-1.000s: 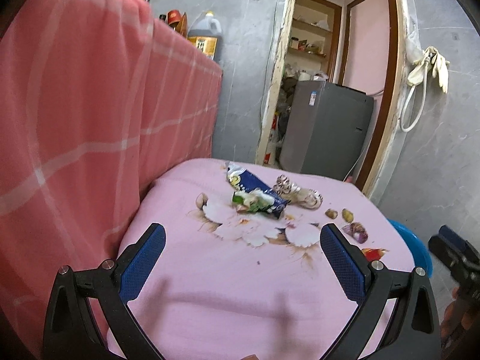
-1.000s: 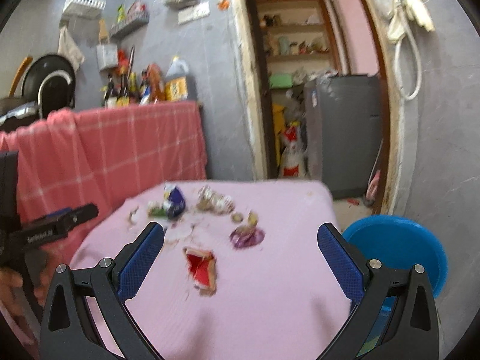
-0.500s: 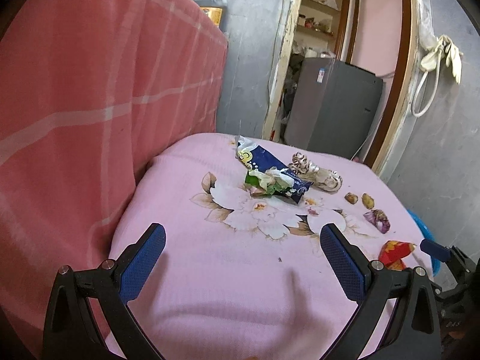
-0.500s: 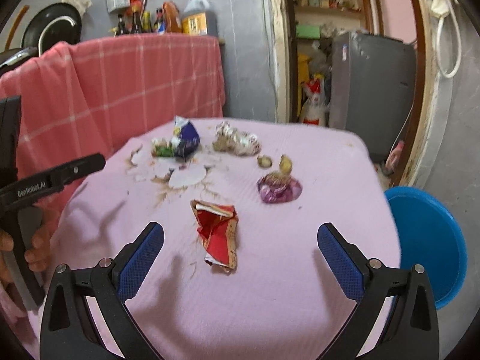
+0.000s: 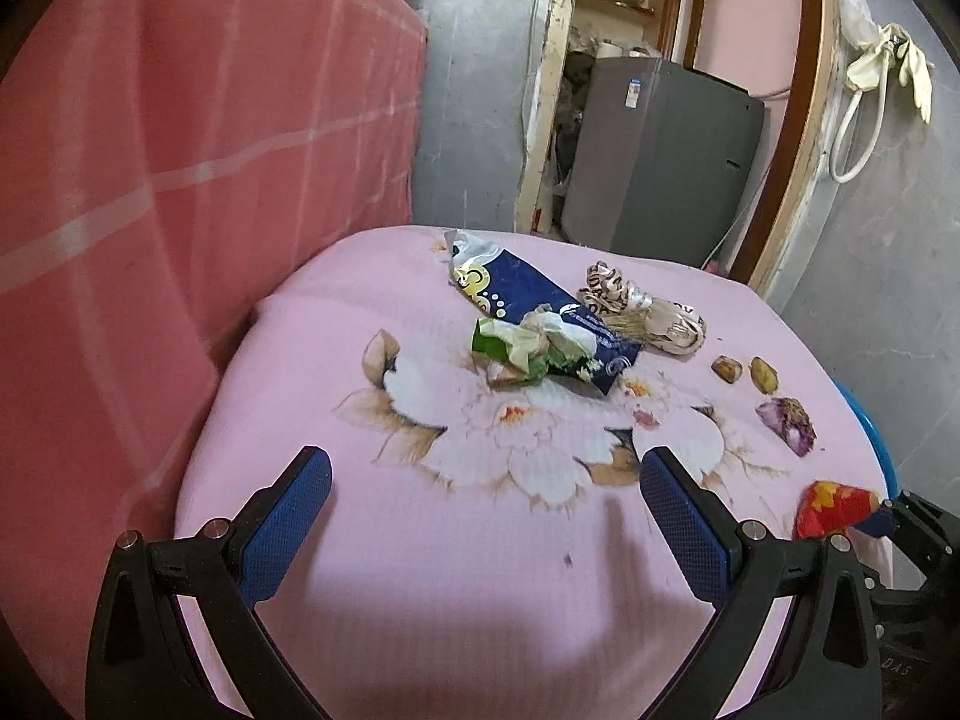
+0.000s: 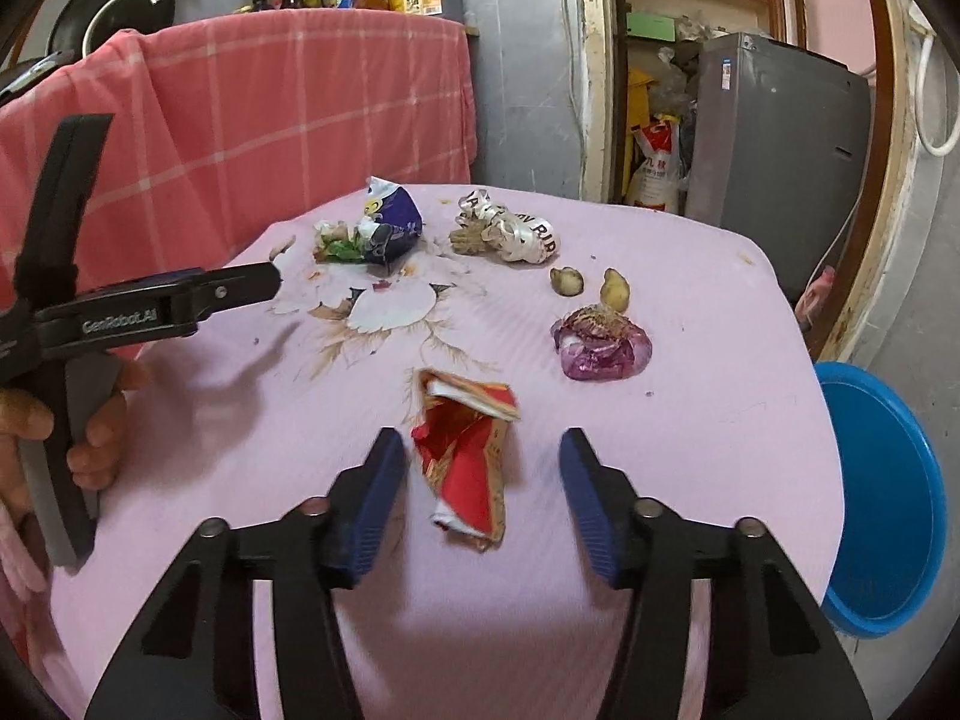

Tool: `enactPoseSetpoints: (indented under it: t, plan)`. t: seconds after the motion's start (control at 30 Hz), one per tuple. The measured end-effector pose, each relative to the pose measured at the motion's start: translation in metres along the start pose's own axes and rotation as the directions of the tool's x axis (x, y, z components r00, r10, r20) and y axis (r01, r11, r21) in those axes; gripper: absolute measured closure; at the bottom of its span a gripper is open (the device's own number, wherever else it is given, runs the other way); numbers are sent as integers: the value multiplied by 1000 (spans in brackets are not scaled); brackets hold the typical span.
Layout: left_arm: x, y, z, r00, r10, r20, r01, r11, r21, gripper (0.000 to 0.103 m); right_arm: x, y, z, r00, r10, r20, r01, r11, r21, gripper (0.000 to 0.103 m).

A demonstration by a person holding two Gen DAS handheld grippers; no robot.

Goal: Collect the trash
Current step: 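Grasp the white-green wrapper with the left tool while the right tool grasps the red wrapper, then carry both wrappers over the blue bucket and open both tools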

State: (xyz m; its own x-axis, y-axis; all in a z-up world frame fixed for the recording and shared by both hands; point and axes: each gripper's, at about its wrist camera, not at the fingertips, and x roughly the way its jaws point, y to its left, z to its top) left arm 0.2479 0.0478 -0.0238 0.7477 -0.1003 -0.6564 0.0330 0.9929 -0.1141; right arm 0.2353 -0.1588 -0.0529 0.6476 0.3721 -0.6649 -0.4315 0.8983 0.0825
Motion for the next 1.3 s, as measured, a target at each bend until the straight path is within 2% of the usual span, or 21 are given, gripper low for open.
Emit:
enactPoseSetpoints:
  t: [0.03, 0.07, 0.23, 0.4, 0.6, 0.77, 0.9, 1.03, 1.17, 1.3]
  plan:
    - [4, 1, 3, 1000, -3, -6, 3, 1000, -2, 3, 1, 0, 2, 1000, 1, -2, -1, 1000, 1, 67]
    - [8, 2, 7, 1000, -8, -11, 8, 1000, -5, 3, 3, -2, 4, 1000, 3, -5, -3, 1000, 2, 69]
    - [27, 8, 28, 999, -41, -22, 41, 999, -21, 4, 8, -3, 10, 1000, 21, -8, -21, 1000, 1, 70]
    - [45, 4, 41, 998, -54, -45, 54, 999, -2, 17, 14, -7, 21, 1000, 28, 2, -28, 1000, 5, 70]
    - [59, 3, 42, 993, -86, -81, 86, 996, 3, 47, 17, -12, 26, 999, 40, 15, -40, 999, 15, 70]
    - [57, 1, 38, 990, -109, -89, 109, 994, -3, 81, 16, -11, 26, 999, 49, 25, -49, 999, 16, 70]
    - [55, 1, 36, 989, -121, -90, 119, 993, -27, 86, 11, -11, 24, 998, 55, 38, -56, 998, 11, 70]
    - [41, -4, 32, 988, -134, -70, 132, 990, -41, 87, 3, -11, 23, 996, 63, 70, -64, 998, 14, 70]
    - [22, -16, 26, 989, -144, -28, 143, 989, -28, 88, -11, -12, 22, 990, 60, 129, -63, 998, 19, 70]
    - [-3, -35, 23, 983, -175, 53, 176, 984, -16, 88, -37, -17, 26, 973, 38, 227, -44, 999, 25, 70]
